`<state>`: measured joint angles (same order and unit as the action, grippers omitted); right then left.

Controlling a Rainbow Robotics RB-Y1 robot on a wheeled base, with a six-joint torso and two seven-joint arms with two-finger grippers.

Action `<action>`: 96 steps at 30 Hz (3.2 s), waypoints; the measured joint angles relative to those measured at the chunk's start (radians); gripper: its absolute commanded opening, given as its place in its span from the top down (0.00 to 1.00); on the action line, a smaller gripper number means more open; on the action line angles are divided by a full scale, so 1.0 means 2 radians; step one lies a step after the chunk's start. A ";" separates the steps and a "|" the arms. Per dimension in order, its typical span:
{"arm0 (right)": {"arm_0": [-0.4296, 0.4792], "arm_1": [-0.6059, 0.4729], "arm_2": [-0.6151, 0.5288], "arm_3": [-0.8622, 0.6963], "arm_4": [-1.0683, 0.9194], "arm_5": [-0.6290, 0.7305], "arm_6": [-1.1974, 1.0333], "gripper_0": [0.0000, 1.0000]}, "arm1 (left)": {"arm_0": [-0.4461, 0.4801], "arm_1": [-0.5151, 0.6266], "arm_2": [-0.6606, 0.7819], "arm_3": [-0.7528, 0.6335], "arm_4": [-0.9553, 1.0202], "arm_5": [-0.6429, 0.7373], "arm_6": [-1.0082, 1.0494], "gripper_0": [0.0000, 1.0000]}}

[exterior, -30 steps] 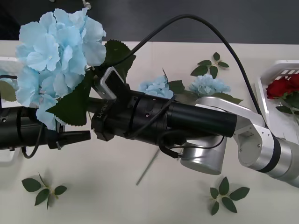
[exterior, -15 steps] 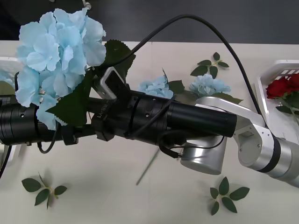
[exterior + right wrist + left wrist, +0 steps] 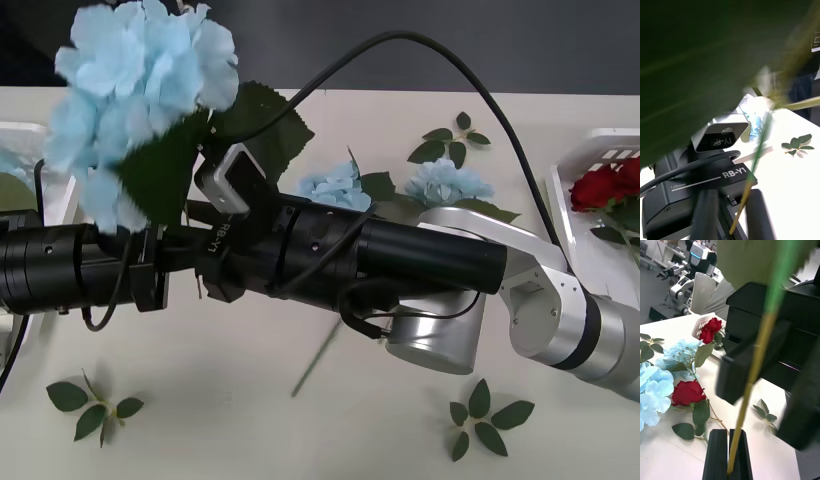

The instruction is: Put the red flowers into the right box and the blue flowers into the left box

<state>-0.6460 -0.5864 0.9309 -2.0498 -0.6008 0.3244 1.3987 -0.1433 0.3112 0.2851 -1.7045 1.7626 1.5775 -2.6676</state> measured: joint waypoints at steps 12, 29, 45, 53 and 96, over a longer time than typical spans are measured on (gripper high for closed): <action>0.000 0.000 0.000 0.000 0.000 0.000 0.000 0.00 | 0.000 0.000 0.000 0.000 0.002 0.000 0.000 1.00; 0.025 -0.021 0.011 0.002 0.038 -0.089 0.000 0.00 | 0.010 0.074 0.035 0.000 0.070 -0.028 0.000 1.00; 0.155 -0.079 -0.248 -0.150 -0.106 0.301 -0.018 0.00 | 0.142 0.182 0.171 0.000 0.077 -0.119 0.039 1.00; 0.154 -0.013 -0.366 -0.168 -0.156 0.539 -0.030 0.00 | 0.213 0.195 0.199 0.000 0.058 -0.228 0.061 1.00; 0.103 0.048 -0.291 0.107 0.074 0.635 -0.311 0.00 | 0.107 0.195 0.150 0.239 -0.137 -0.429 0.178 0.00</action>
<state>-0.4405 -0.4895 0.3481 -1.8354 -0.4523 1.5943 0.7763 0.0709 0.7012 0.5857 -1.2262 1.4881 0.7187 -2.3123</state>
